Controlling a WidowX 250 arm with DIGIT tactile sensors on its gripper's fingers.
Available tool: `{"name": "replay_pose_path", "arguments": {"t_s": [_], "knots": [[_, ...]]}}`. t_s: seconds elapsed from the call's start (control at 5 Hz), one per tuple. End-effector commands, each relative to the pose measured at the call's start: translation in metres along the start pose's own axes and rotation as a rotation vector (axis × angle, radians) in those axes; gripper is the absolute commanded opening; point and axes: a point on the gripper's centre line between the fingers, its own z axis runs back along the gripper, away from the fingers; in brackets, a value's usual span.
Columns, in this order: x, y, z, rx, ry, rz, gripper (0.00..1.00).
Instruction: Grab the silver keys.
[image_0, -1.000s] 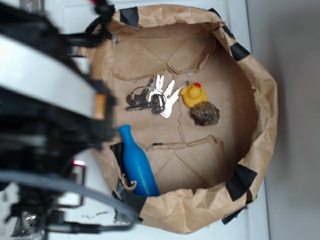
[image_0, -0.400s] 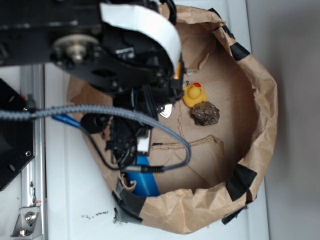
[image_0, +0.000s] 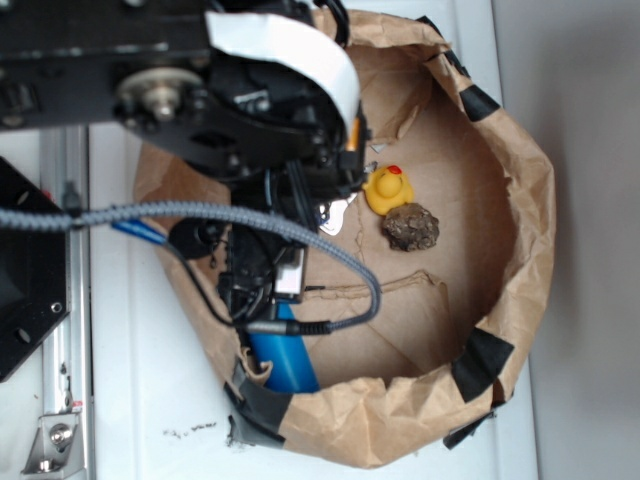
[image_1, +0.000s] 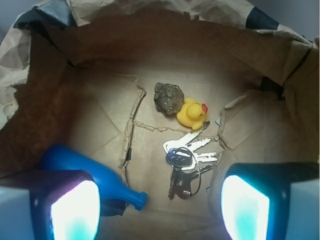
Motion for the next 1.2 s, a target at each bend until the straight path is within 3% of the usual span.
{"name": "replay_pose_path", "arguments": {"t_s": [0.0, 0.4, 1.0], "knots": [[0.027, 0.019, -0.043, 0.127, -0.053, 0.092, 1.00], [0.021, 0.037, -0.074, 0.171, -0.006, 0.090, 1.00], [-0.008, 0.072, -0.071, 0.195, 0.072, 0.075, 1.00]]}}
